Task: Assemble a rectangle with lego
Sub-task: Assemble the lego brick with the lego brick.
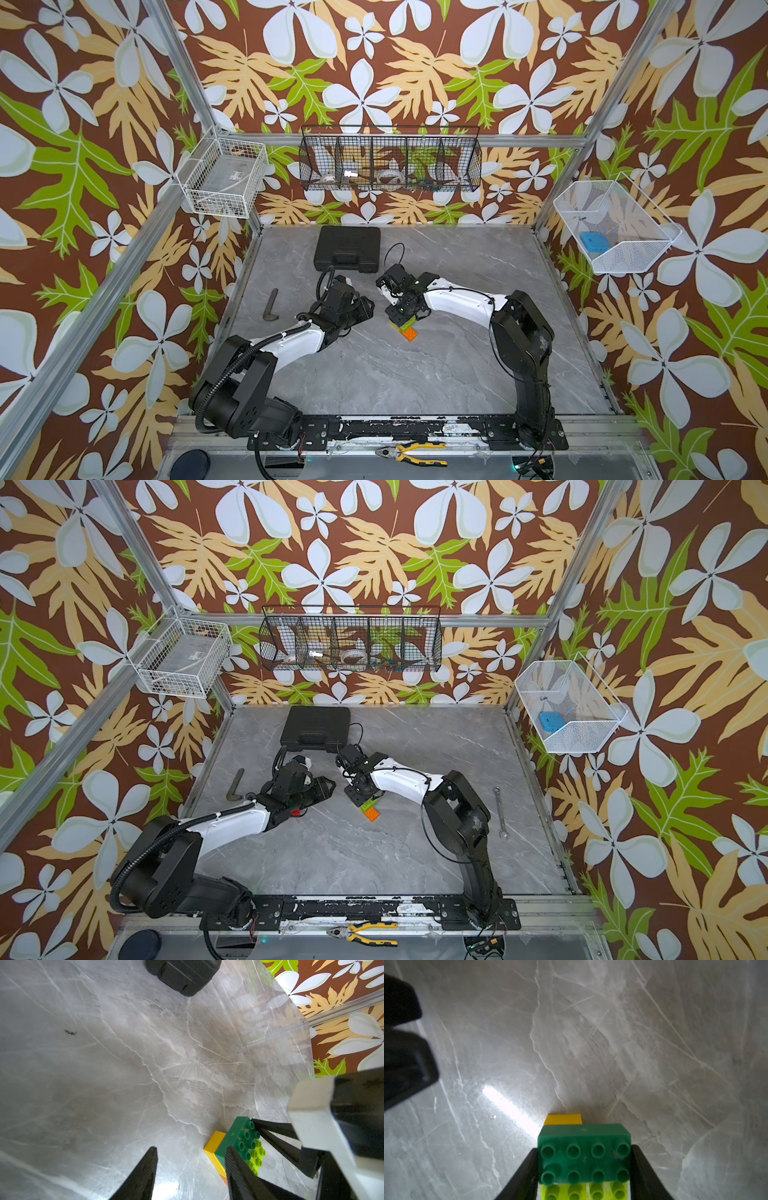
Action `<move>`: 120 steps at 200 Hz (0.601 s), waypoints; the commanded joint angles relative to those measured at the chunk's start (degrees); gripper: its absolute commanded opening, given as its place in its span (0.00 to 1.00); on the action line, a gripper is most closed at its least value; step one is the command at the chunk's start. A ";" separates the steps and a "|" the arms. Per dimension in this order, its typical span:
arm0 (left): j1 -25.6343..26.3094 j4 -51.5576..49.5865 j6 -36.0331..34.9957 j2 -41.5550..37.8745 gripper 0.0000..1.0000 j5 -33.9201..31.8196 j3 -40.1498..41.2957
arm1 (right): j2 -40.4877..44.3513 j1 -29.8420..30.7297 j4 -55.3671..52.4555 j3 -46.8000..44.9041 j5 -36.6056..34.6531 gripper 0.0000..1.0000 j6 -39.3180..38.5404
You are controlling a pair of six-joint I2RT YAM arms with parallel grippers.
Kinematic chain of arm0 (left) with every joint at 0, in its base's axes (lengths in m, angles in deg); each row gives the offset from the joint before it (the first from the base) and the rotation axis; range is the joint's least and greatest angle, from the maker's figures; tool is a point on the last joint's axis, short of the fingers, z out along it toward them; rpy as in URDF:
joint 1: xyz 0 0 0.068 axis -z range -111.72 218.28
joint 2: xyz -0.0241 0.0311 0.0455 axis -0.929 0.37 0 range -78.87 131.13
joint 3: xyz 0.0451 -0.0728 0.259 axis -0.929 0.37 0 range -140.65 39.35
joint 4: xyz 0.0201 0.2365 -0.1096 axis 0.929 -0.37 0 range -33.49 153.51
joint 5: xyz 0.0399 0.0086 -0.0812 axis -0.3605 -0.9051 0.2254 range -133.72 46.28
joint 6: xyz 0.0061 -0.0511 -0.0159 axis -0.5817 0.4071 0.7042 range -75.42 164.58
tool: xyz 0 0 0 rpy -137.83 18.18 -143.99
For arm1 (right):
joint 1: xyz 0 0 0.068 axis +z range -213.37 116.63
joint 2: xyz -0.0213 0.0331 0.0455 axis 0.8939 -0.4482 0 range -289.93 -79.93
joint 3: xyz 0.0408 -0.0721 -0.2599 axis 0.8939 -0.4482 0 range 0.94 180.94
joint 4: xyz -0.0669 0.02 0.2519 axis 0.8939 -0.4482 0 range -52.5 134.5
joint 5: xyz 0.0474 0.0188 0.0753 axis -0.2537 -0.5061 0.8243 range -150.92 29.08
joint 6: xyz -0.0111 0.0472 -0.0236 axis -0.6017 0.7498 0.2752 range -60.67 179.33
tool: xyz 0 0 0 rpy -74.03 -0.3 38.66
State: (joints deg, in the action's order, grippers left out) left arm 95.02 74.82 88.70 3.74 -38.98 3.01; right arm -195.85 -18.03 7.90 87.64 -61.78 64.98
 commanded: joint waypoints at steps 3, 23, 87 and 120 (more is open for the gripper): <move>0.06 0.75 -0.44 -0.34 0.55 -0.65 0.13 | -0.44 0.15 -1.02 -0.60 -0.10 0.39 0.94; 0.06 0.53 -0.61 -0.51 0.55 -0.86 0.18 | -0.45 0.23 -0.94 -0.74 -0.43 0.37 1.20; 0.06 0.24 -0.88 -0.76 0.55 -1.13 0.17 | -0.62 0.62 -0.58 -1.90 -0.35 0.29 1.56; 0.06 0.25 -0.96 -0.74 0.55 -1.13 0.20 | -1.01 0.62 0.06 -3.19 -0.45 0.26 1.62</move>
State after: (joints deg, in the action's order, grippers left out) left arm 95.02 74.56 88.06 3.26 -39.79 3.06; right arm -195.69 -17.55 10.46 85.83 -62.68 66.40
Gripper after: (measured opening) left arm 0.550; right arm 0.507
